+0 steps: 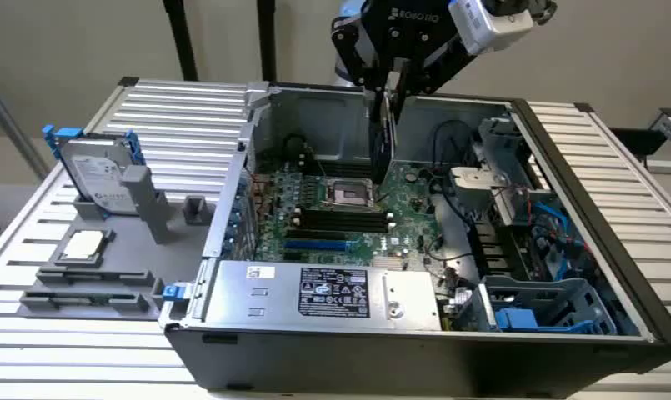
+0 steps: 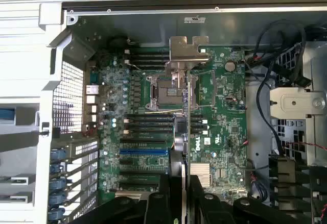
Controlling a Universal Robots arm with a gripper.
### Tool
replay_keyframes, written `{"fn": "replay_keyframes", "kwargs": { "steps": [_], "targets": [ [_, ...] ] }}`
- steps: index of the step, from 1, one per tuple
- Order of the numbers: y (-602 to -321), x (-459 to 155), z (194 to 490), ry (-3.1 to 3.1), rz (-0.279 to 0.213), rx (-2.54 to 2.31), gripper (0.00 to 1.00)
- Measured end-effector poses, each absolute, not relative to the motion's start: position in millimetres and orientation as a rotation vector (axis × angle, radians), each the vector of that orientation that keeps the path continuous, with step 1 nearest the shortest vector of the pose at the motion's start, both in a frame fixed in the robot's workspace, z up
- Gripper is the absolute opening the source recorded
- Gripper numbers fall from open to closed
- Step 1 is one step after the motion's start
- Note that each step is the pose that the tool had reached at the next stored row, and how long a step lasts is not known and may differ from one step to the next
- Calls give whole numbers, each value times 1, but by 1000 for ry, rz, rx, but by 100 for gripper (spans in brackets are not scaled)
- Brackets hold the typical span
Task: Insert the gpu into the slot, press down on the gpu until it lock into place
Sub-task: 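Insert the gpu into the slot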
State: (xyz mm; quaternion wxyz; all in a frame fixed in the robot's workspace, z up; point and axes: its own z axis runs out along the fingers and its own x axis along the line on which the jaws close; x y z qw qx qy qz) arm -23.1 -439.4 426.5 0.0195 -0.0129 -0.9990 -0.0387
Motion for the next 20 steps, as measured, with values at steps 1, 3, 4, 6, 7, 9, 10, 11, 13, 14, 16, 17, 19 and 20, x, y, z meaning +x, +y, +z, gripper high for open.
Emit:
{"fn": "replay_keyframes", "kwargs": {
  "steps": [1, 3, 4, 6, 7, 9, 10, 11, 13, 14, 16, 17, 19, 20],
  "targets": [
    [-439, -23, 426, -3100, -120, -40, 26],
    [-439, -23, 426, -3100, -120, -40, 26],
    [-439, -23, 426, -3100, -120, -40, 26],
    [-439, -23, 426, -3100, -120, -40, 26],
    [-439, -23, 426, -3100, -120, -40, 26],
    [-439, -23, 426, -3100, -120, -40, 26],
    [-439, -23, 426, -3100, -120, -40, 26],
    [-439, -23, 426, -3100, -120, -40, 26],
    [-439, -23, 426, -3100, -120, -40, 26],
    [-439, -23, 426, -3100, -120, -39, 26],
    [-439, -23, 426, -3100, -119, -18, 26],
    [-439, -23, 426, -3099, -119, 11, 26],
    [-439, -23, 426, -3097, -118, 66, 26],
    [-439, -23, 426, -3096, -117, 95, 26]
  ]
}}
